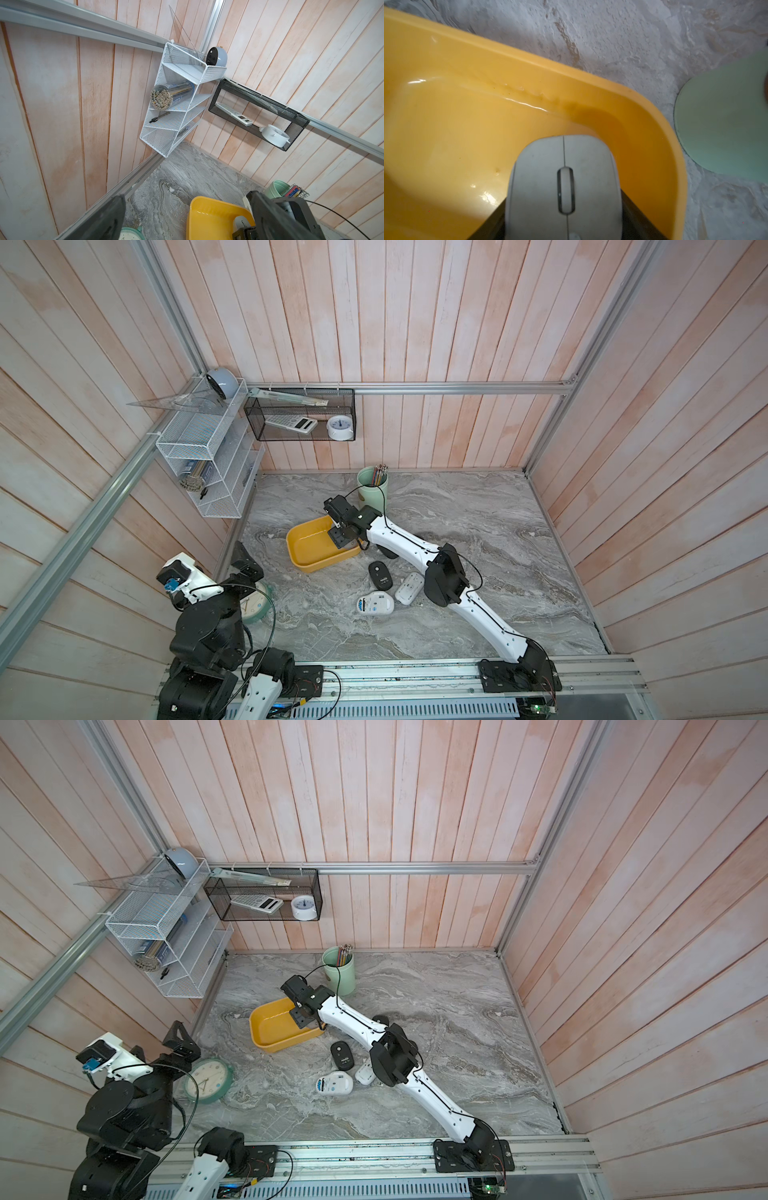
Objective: Put the mouse in the storage box
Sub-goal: Move the storage box to the center of the board, then pick up the mouse from the center of the board.
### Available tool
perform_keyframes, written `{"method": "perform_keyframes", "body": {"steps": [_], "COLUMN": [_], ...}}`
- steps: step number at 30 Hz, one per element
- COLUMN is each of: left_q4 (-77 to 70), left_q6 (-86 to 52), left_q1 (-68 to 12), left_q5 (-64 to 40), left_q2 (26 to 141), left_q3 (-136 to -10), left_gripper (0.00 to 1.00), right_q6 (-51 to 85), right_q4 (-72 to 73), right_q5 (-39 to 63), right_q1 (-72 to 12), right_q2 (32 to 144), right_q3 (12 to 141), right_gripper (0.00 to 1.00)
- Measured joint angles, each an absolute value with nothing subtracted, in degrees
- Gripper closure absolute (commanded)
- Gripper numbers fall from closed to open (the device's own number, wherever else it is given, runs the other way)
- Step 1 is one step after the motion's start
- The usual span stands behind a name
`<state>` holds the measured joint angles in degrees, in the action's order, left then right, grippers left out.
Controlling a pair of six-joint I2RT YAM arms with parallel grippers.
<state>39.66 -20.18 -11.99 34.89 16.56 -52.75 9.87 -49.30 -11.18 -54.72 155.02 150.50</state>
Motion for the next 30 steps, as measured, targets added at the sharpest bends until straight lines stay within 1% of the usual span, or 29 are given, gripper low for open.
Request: {"method": "perform_keyframes", "body": {"steps": [2,4,6,11,13,15,20,24,27,30], "left_q4": [39.6,39.6,39.6,39.6,39.6,39.6,39.6,39.6,39.8,40.2], "left_q6": [-20.2,-20.3,-20.4,-20.4,-20.5,-20.6,-20.6,-20.6,-20.6,-20.6], "left_q1": [-12.0,-12.0,-12.0,-11.9,-11.9,-11.9,-11.9,-11.9,-11.9,-11.9], "left_q5": [34.9,34.9,34.9,34.9,34.9,34.9,34.5,32.6,29.8,26.2], "left_q2": [16.6,16.6,16.6,16.6,16.7,17.1,18.3,21.1,25.6,31.0], "left_q3": [-52.8,-52.8,-52.7,-52.7,-52.7,-52.7,-52.7,-52.7,-52.8,-52.9], "left_gripper": [0.0,0.0,0.0,0.0,0.0,0.0,0.0,0.0,0.0,0.0], "right_q6": [10.4,10.7,11.0,12.1,12.3,12.1,12.0,12.0,12.0,12.0], "right_q4": [-50.3,-51.5,-52.0,-52.7,-52.8,-52.9,-54.1,-54.5,-54.2,-51.2], "right_q5": [-12.5,-13.4,-14.0,-14.2,-14.3,-14.3,-14.6,-16.6,-19.7,-23.2], "right_q1": [-54.7,-54.7,-54.7,-54.7,-54.7,-54.7,-54.7,-54.7,-54.7,-54.7], "right_q2": [155.0,155.0,154.9,154.4,153.8,153.0,149.9,143.9,134.9,123.1], "right_q3": [149.8,149.4,149.3,149.1,149.1,149.3,150.0,147.1,138.5,124.5], "right_gripper": [0.43,0.4,0.34,0.16,0.12,0.1,0.1,0.1,0.1,0.1]}}
